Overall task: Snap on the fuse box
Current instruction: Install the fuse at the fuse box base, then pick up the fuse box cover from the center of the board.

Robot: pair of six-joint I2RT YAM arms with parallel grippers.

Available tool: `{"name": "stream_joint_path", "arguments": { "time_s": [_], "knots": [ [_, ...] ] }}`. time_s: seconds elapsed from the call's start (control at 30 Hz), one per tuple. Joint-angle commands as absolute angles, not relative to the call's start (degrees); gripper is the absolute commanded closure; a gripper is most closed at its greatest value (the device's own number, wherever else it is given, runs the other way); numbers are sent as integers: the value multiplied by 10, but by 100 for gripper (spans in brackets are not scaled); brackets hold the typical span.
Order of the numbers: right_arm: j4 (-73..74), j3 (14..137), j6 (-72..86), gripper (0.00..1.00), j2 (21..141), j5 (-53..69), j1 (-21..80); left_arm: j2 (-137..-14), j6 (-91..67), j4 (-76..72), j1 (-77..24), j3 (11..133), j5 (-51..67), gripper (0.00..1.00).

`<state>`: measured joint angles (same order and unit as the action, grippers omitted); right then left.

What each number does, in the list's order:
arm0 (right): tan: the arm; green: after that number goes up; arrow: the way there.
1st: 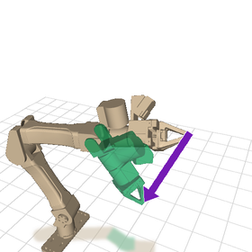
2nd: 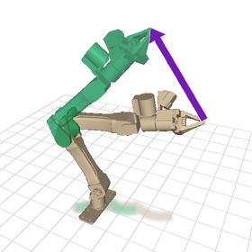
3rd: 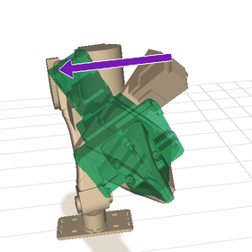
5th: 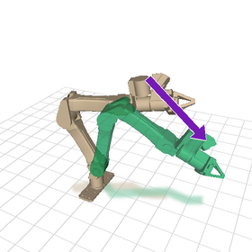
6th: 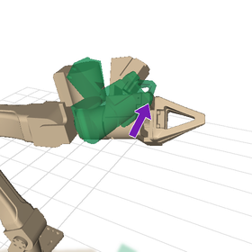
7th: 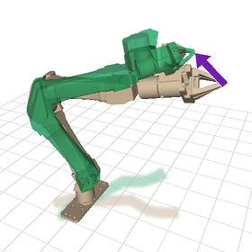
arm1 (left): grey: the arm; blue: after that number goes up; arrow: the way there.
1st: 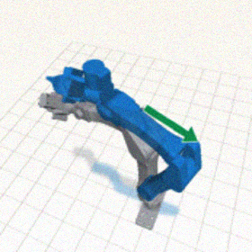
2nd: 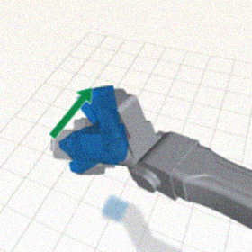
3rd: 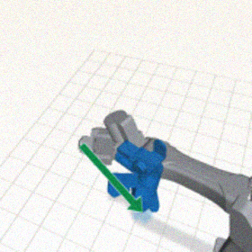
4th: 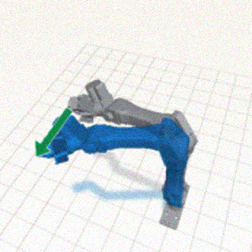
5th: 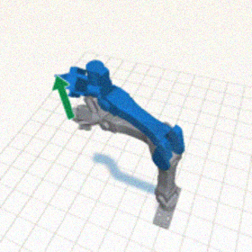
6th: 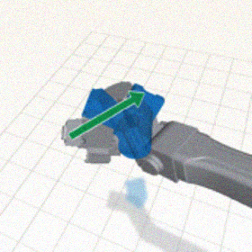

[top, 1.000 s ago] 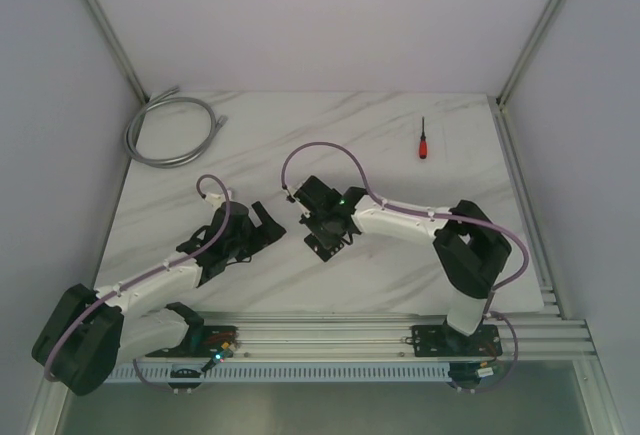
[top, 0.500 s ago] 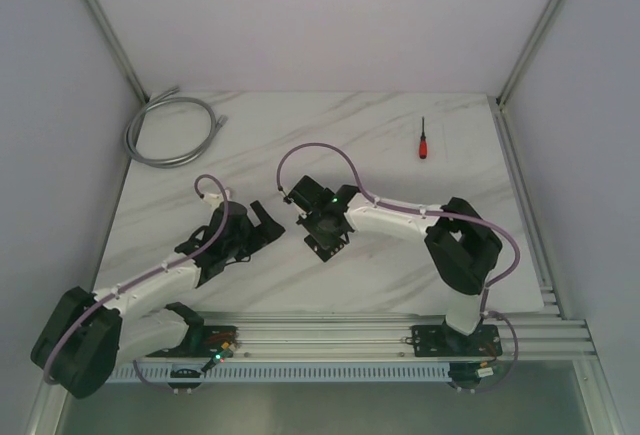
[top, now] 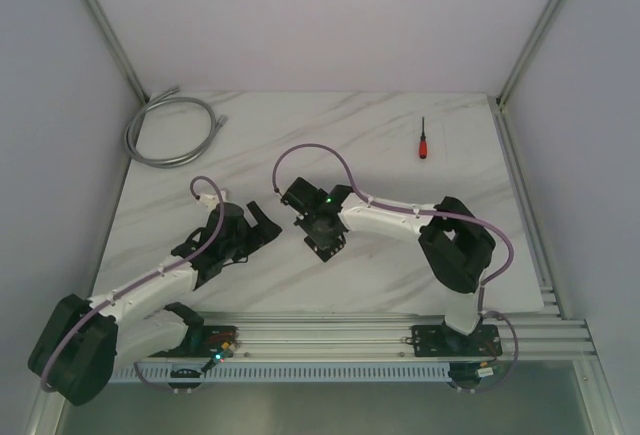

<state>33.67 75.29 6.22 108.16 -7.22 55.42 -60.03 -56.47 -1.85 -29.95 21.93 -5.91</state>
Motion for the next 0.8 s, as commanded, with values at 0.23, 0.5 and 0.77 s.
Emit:
{"name": "stream_joint_path", "arguments": {
  "time_s": [0.23, 0.5, 0.77],
  "knots": [
    [345, 726, 108, 96, 1079, -57, 551, -578, -555, 13, -295, 225, -63, 0],
    [342, 732, 153, 77, 976, -86, 539, -559, -533, 63, -294, 254, -91, 0],
    [317, 657, 171, 71, 928, -91, 477, -557, -496, 175, -289, 317, -162, 0]
  ]
}}
